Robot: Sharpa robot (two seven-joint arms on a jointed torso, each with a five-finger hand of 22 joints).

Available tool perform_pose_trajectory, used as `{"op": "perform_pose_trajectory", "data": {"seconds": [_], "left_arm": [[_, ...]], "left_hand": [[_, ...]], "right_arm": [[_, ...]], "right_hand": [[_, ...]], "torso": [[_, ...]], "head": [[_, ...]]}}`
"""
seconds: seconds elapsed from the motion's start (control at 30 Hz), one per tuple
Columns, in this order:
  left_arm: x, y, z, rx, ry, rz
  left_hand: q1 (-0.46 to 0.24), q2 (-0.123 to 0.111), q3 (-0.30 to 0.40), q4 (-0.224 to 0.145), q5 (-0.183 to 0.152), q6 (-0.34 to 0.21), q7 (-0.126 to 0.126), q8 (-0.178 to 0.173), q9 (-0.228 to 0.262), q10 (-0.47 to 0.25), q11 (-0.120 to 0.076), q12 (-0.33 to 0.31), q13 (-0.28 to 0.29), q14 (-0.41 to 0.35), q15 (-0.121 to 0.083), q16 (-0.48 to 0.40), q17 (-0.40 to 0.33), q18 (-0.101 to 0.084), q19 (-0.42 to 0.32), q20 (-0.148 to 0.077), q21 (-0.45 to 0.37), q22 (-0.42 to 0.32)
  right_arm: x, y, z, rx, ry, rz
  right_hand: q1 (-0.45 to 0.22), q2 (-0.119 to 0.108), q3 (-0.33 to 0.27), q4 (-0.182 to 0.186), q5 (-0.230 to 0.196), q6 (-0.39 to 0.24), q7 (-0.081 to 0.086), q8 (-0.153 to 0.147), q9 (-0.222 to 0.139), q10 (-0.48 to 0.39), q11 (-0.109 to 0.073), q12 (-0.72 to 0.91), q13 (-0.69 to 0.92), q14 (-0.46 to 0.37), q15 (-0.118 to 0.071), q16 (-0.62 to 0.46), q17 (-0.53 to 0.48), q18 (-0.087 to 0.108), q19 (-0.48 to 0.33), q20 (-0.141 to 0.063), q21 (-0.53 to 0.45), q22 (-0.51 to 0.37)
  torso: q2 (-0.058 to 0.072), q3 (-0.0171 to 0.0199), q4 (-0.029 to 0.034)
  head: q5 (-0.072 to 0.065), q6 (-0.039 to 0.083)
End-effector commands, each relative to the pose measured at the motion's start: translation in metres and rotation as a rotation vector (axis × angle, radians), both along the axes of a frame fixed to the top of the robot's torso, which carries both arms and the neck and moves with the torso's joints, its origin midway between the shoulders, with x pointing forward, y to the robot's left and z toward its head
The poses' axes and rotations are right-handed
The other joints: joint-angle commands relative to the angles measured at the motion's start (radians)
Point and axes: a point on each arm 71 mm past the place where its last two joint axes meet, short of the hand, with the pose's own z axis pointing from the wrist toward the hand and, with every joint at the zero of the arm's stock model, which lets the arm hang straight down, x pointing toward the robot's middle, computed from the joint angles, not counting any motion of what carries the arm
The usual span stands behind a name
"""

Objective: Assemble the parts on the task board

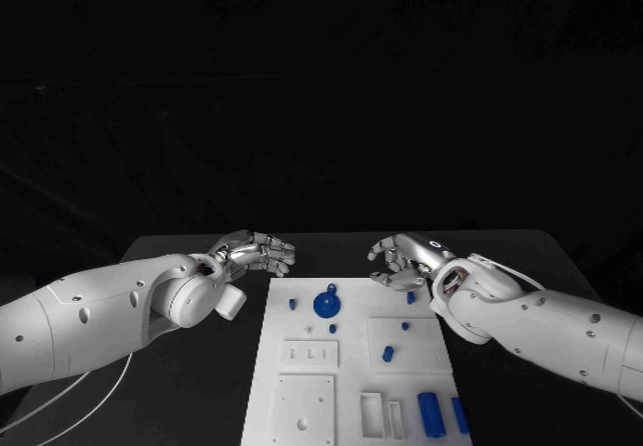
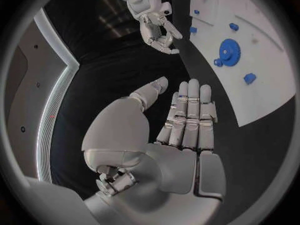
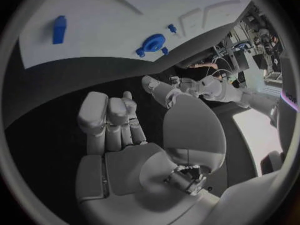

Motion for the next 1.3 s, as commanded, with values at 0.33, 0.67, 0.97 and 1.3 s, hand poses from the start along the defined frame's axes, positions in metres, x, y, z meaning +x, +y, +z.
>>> {"op": "perform_pose_trajectory", "data": {"seconds": [0.33,0.67,0.97,1.3], "left_arm": [[0.002,0.004,0.001,-0.002,-0.019,-0.009],[0.002,0.006,0.0,-0.003,-0.022,-0.009],[0.001,0.008,0.0,0.006,-0.031,-0.018],[0.001,0.009,0.0,0.006,-0.031,-0.021]], "left_hand": [[-0.006,0.002,0.001,-0.003,0.005,0.003,0.005,-0.005,0.002,0.007,-0.001,-0.004,0.001,-0.008,-0.001,0.005,-0.002,0.017,-0.007,0.002,0.006,0.019],[-0.005,0.001,0.001,-0.003,0.005,0.003,0.005,-0.005,0.002,0.007,-0.001,-0.005,0.001,-0.009,-0.001,0.005,-0.002,0.017,-0.007,0.002,0.006,0.019],[-0.004,0.003,0.002,-0.004,0.005,0.003,0.005,-0.006,0.003,0.008,-0.001,-0.005,0.002,-0.009,-0.001,0.004,-0.002,0.017,-0.008,0.002,0.006,0.019],[-0.004,0.003,0.002,-0.005,0.005,0.003,0.005,-0.006,0.003,0.008,-0.001,-0.006,0.002,-0.01,0.0,0.004,-0.002,0.017,-0.008,0.002,0.006,0.019]], "right_arm": [[0.005,-0.067,-0.005,0.115,0.157,-0.006],[0.012,-0.092,-0.026,0.05,0.211,-0.05],[0.011,-0.089,-0.049,0.003,0.246,-0.064],[0.006,-0.082,-0.062,-0.004,0.249,-0.062]], "right_hand": [[-0.006,0.049,-0.124,-0.116,0.114,0.006,0.01,0.005,0.002,-0.008,0.005,0.006,0.002,0.001,0.008,-0.006,0.015,0.156,-0.014,0.005,0.011,0.01],[-0.007,0.059,-0.142,-0.13,0.125,0.001,0.012,0.002,-0.001,-0.006,0.007,0.006,-0.001,0.002,0.01,-0.009,0.019,0.156,-0.016,0.008,0.01,0.01],[-0.012,0.061,-0.156,-0.136,0.115,-0.006,0.014,-0.002,-0.004,-0.005,0.009,0.003,-0.005,0.002,0.012,-0.013,0.02,0.156,-0.017,0.01,0.008,0.008],[-0.004,0.064,-0.154,-0.142,0.112,-0.014,0.016,-0.007,-0.007,-0.006,0.011,0.002,-0.006,0.003,0.014,-0.016,0.022,0.156,-0.018,0.011,0.005,0.007]], "torso": [[-0.012,0.0177,-0.0247],[-0.009,0.0234,-0.0276],[-0.009,0.0228,-0.0252],[-0.009,0.0227,-0.027]], "head": [[-0.01,-0.005],[-0.02,-0.004],[-0.022,-0.012],[-0.02,-0.019]]}}
